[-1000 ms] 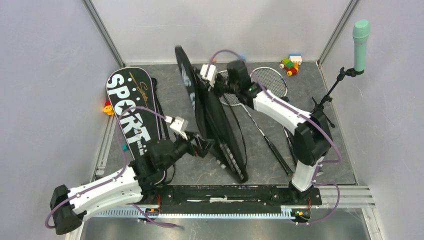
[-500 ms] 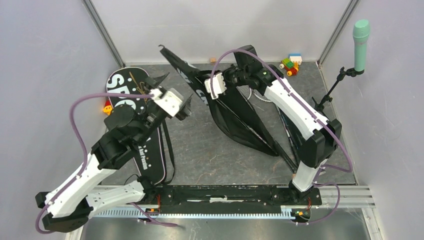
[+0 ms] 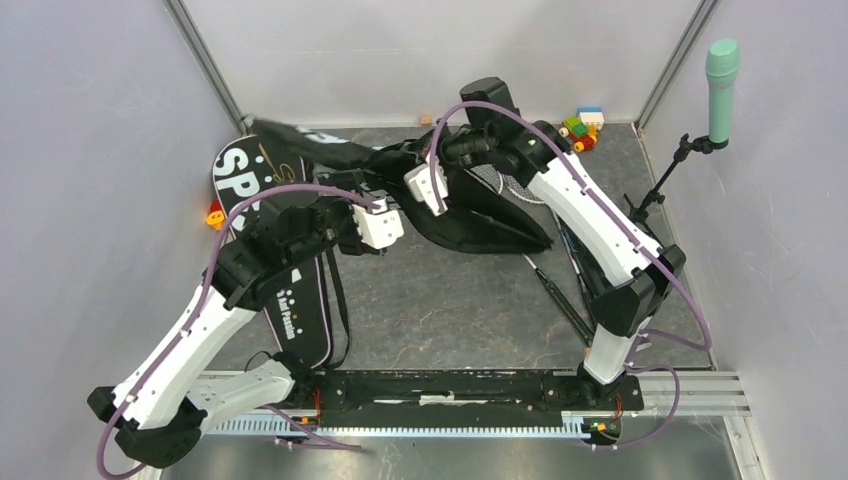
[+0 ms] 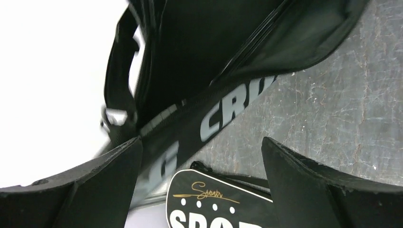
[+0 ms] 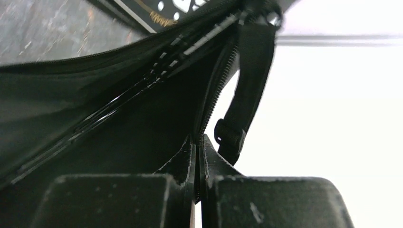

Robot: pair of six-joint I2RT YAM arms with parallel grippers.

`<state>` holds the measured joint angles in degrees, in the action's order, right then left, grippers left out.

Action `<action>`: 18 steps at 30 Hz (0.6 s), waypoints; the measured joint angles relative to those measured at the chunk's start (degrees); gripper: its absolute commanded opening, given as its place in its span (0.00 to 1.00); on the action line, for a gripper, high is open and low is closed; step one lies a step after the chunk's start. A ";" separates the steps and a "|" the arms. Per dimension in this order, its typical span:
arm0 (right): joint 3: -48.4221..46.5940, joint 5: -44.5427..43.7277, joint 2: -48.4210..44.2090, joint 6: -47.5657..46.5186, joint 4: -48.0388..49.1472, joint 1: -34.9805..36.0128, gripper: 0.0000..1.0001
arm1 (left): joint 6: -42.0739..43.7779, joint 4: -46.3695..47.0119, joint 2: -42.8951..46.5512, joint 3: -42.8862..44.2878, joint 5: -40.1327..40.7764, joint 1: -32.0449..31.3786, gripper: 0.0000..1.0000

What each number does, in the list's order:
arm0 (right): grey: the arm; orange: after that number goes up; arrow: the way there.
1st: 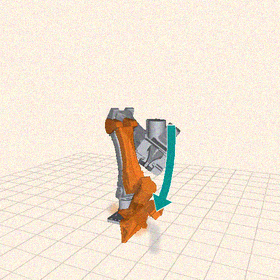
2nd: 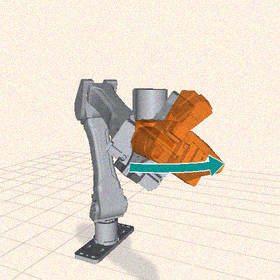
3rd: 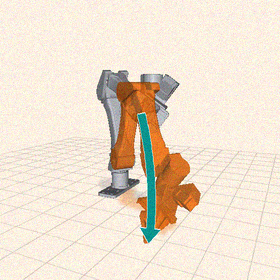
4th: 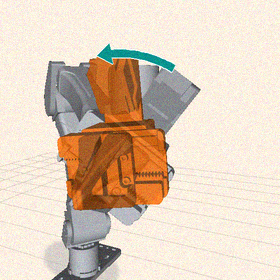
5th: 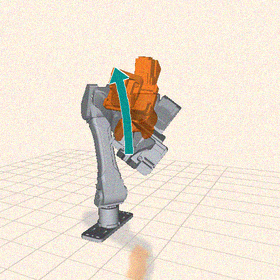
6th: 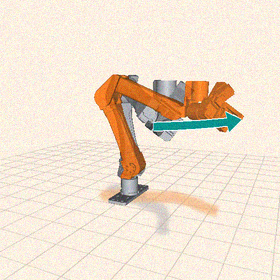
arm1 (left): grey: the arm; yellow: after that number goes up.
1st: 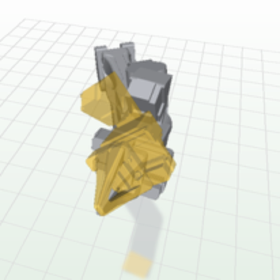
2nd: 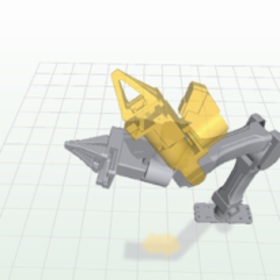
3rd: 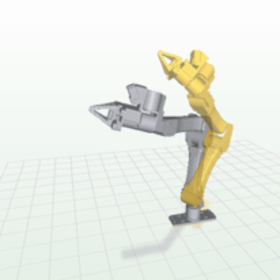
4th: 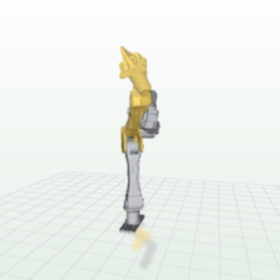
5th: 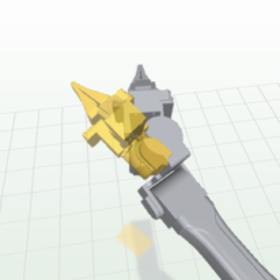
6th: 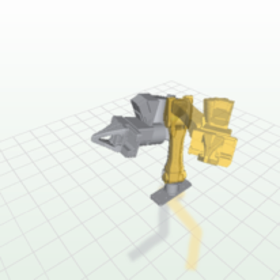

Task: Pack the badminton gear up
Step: Adjust the racket bag at the center of the board.

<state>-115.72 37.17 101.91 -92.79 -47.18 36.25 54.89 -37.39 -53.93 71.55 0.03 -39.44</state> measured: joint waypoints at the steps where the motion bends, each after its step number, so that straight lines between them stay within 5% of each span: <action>1: 0.00 0.39 -0.04 -0.07 1.46 1.18 0.00 | 0.24 -0.04 -0.20 0.20 -0.42 0.00 1.00; 11: 1.57 -8.83 0.72 -5.90 10.12 4.79 0.00 | 2.34 -2.58 6.08 3.10 -7.34 0.09 1.00; 18: 10.56 -14.84 2.82 -12.13 6.51 1.79 0.00 | 5.73 -7.26 -2.47 5.27 -7.41 0.17 1.00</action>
<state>-105.16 22.33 104.73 -104.92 -40.66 38.04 60.62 -44.64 -56.40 76.82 -7.38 -39.27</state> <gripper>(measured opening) 0.012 0.995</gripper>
